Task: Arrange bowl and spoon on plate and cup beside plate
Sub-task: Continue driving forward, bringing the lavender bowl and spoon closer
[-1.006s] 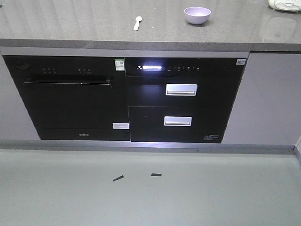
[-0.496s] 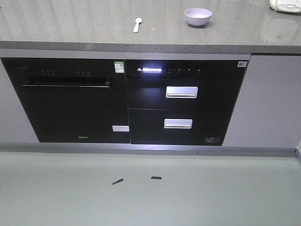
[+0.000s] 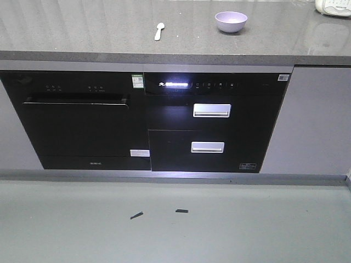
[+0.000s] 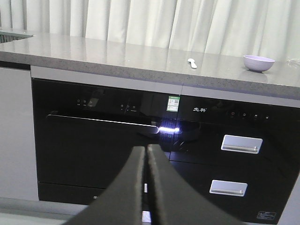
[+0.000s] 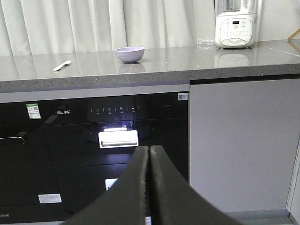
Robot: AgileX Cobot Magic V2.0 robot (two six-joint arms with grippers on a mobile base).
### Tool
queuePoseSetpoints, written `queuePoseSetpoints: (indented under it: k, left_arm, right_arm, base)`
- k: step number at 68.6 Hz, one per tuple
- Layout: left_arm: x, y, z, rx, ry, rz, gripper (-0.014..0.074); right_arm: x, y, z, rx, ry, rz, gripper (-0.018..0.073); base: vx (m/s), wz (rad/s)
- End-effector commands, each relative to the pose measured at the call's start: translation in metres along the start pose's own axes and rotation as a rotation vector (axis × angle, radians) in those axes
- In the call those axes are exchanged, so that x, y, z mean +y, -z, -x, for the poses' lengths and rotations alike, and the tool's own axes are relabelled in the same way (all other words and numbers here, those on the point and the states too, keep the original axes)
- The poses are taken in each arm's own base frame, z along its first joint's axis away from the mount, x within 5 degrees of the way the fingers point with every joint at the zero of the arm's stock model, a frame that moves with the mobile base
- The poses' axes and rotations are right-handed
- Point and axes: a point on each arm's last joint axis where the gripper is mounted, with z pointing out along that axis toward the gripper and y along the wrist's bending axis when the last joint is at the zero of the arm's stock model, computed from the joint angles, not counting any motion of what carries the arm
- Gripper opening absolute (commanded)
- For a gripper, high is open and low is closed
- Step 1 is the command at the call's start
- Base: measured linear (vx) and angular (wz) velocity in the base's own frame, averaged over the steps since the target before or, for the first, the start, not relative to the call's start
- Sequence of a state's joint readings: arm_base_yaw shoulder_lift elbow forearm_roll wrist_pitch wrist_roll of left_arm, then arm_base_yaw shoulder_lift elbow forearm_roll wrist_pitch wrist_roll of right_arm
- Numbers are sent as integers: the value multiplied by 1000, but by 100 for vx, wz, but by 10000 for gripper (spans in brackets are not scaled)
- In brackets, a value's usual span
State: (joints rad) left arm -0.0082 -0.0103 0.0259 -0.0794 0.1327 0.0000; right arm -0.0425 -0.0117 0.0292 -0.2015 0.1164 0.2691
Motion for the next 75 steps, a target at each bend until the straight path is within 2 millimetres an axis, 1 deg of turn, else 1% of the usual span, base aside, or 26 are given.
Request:
queuePoseSetpoints:
  k: [1, 75]
  left_arm:
    - [0, 0, 0, -62, 3, -7, -6]
    - [0, 0, 0, -62, 3, -7, -6]
  right_arm:
    - [1, 1, 4, -69, 13, 12, -1]
    - [1, 1, 4, -69, 14, 11, -1]
  base:
    - [5, 0]
    - [4, 0]
